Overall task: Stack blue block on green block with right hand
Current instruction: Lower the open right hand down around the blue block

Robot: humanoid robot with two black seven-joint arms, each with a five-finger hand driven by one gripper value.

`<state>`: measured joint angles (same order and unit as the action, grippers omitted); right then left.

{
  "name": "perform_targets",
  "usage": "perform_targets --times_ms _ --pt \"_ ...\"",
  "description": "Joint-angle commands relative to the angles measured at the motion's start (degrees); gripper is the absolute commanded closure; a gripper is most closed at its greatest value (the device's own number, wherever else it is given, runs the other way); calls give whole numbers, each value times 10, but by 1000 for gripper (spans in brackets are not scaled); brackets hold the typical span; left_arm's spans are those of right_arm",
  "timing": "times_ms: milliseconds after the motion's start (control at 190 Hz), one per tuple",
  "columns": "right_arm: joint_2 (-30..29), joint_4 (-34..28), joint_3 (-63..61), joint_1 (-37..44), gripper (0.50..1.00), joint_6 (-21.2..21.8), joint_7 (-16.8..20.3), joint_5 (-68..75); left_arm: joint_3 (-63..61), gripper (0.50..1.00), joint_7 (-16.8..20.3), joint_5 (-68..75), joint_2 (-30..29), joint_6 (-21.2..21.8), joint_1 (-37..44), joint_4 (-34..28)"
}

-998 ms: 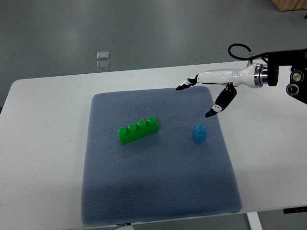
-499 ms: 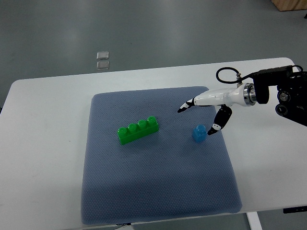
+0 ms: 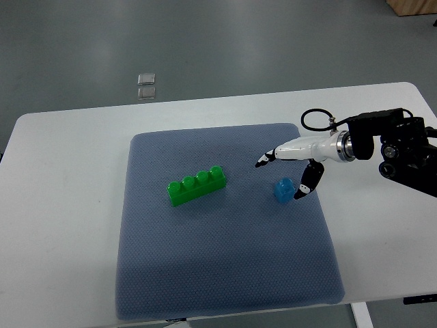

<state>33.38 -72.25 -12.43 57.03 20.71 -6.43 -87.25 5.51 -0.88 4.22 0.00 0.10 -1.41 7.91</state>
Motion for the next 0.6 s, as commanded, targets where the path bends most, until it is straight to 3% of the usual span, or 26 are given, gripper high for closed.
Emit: perform_targets --times_ms 0,194,515,593 --pt "-4 0 0 0 585 -1 4 1 -1 500 0 0 0 0 0 0" --pt "-9 1 0 -10 585 0 35 6 0 500 0 0 0 0 0 0" --pt "-29 12 -2 -15 585 -12 41 2 0 500 0 0 0 0 0 0" --pt "-35 13 -2 -16 587 -16 61 1 0 500 0 0 0 0 0 0"
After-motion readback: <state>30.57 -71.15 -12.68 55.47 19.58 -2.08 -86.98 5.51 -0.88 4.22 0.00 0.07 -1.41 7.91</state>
